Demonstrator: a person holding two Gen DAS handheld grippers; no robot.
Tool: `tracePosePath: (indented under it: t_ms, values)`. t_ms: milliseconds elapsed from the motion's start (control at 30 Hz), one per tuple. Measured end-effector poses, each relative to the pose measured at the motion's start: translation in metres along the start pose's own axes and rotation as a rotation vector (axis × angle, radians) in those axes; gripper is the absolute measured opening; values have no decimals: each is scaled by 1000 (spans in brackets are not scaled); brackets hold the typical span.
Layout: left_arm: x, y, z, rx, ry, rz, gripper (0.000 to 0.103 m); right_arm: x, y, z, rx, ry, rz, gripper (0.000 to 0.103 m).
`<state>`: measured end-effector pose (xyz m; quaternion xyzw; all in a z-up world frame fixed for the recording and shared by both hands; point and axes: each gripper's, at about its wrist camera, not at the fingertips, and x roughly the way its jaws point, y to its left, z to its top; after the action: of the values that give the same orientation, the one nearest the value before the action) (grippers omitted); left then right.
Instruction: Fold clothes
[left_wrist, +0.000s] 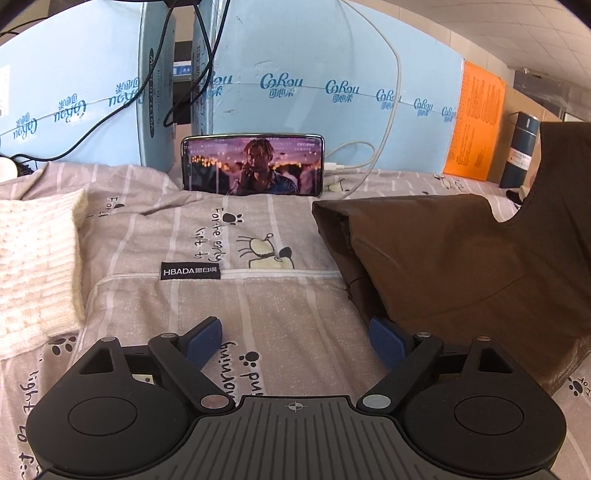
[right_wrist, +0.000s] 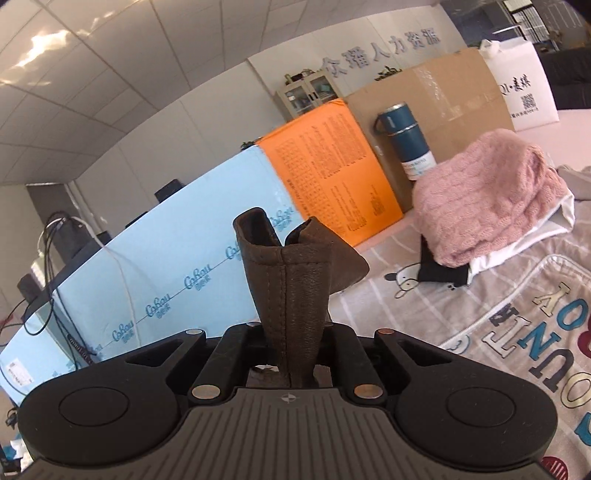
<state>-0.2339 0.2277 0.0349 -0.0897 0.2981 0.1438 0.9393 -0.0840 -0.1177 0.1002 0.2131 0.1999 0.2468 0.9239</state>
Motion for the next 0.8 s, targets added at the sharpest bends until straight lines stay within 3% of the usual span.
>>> tracePosePath:
  t_ms: [167, 333, 600, 767, 800]
  values:
    - [0, 0, -1, -1, 2, 0, 90, 3, 63, -22, -147, 56, 100, 7]
    - [0, 1, -1, -10, 1, -7, 90, 3, 108, -63, -340, 89, 122, 7]
    - [-3, 8, -1, -52, -15, -21, 91, -3, 123, -133, -674, 204, 133, 14]
    - [-4, 11, 0, -70, -28, -16, 91, -18, 122, -157, -839, 323, 283, 67]
    - [-5, 12, 0, -73, -32, -14, 91, -22, 122, -160, -856, 349, 328, 71]
